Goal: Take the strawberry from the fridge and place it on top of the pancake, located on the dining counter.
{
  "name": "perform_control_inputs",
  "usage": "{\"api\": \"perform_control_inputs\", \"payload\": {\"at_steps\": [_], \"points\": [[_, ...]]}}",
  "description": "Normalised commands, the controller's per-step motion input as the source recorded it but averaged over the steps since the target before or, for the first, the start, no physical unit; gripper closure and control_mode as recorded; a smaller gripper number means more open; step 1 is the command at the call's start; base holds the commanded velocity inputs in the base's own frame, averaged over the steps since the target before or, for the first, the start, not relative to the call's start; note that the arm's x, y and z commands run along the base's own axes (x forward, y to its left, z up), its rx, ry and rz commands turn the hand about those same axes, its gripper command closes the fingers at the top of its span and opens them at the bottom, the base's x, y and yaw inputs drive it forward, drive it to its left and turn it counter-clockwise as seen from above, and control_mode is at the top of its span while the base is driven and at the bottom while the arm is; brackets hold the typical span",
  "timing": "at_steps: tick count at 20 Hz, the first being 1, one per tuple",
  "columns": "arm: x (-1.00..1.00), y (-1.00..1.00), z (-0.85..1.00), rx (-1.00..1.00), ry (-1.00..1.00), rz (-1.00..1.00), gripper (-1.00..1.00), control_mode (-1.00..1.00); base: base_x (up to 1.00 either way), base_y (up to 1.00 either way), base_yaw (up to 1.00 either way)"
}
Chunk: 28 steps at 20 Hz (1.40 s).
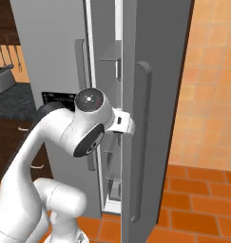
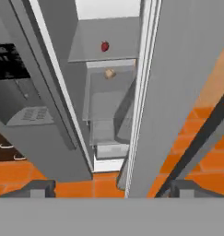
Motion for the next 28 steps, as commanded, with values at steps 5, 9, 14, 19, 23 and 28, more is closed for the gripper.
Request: {"api": "perform_control_inputs", "payload": {"at_steps": [5, 9, 14, 19, 23, 28], "points": [[0.27, 0.55, 0.00, -0.66, 0.48, -0.04, -1.00, -1.00, 0.00, 0.00, 0.00], [0.64, -0.21, 0.07, -0.52, 0.65, 0.09, -1.00, -1.00, 0.00, 0.00, 0.00], [0.63, -0.46, 0.01, -0.58, 0.69, 0.23, -1.00, -1.00, 0.00, 0.00, 0.00], [0.14, -0.43, 0.10, -0.42, 0.55, 0.27, -1.00, -1.00, 0.00, 0.00, 0.00], [-0.02, -0.69, 0.05, -0.12, 0.48, 0.14, -1.00, -1.00, 0.00, 0.00, 0.00], [-0.23, -0.75, 0.03, -0.01, 0.50, 0.08, -1.00, -1.00, 0.00, 0.00, 0.00]]}}
